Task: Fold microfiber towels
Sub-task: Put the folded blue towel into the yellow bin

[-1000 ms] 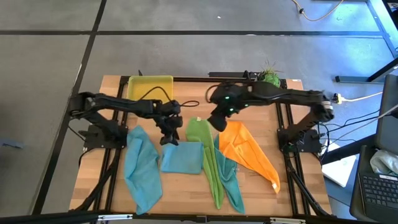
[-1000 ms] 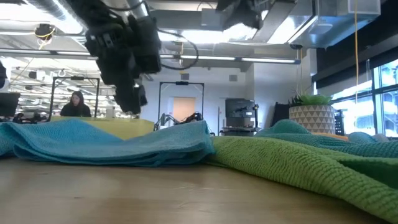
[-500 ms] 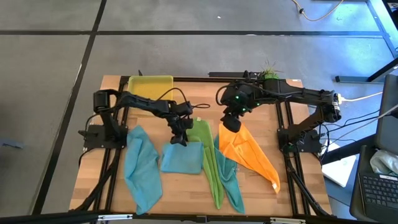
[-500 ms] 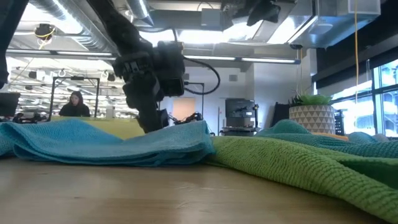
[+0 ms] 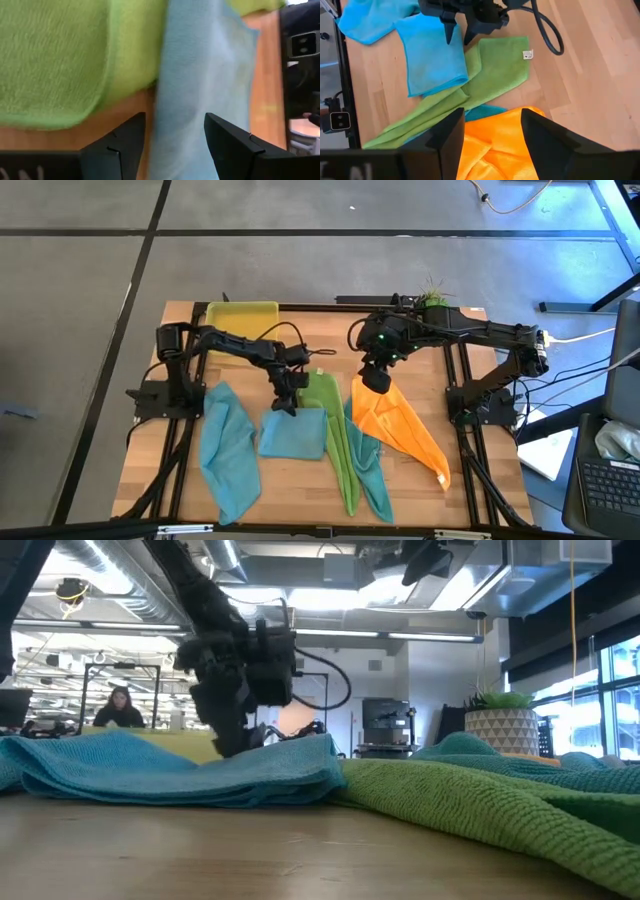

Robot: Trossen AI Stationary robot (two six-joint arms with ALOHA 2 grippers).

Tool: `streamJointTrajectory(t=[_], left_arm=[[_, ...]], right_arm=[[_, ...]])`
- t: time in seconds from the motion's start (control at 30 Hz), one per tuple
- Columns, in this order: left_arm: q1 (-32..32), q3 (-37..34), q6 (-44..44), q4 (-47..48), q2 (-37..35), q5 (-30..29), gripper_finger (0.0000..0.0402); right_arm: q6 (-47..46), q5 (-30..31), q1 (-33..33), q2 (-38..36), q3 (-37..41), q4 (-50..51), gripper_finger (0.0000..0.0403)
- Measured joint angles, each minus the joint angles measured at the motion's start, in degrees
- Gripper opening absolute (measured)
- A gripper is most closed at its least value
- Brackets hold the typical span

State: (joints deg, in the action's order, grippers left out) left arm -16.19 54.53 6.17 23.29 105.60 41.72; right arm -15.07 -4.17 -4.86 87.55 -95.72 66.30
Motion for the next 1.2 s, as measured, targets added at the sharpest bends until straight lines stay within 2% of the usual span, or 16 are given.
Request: streamJointTrajectory(t=[0.27,0.4,0.77,0.9,1.07,1.2], left_arm=[[0.0,0.0,-1.0,-0.3,2.0,2.8,0.0196],[1.4,-0.1,-0.7,-0.2,2.3,10.2,0.0193],[6.0,0.0,0.1,-1.8,3.4,7.4,0.0179],[6.0,0.0,0.0,1.7,3.0,6.7,0.0133],[5.2,-0.4,1.2,9.8,1.8,3.3,0.0024],[3.9,-0.2,4.5,16.6,-2.0,-0.5,0.0006]], right_arm=[[-2.3,-0.2,0.0,0.0,0.0,-0.2,0.0197],[-2.7,-0.3,0.0,0.0,0.0,-0.2,0.0197],[-5.7,-0.4,0.4,0.0,0.0,-0.2,0.0197],[-5.8,-0.4,0.4,0.0,0.0,-0.2,0.0197],[-5.5,-0.1,0.4,0.0,0.0,-0.2,0.0197],[-3.2,0.0,0.4,0.0,0.0,-0.6,0.0197]])
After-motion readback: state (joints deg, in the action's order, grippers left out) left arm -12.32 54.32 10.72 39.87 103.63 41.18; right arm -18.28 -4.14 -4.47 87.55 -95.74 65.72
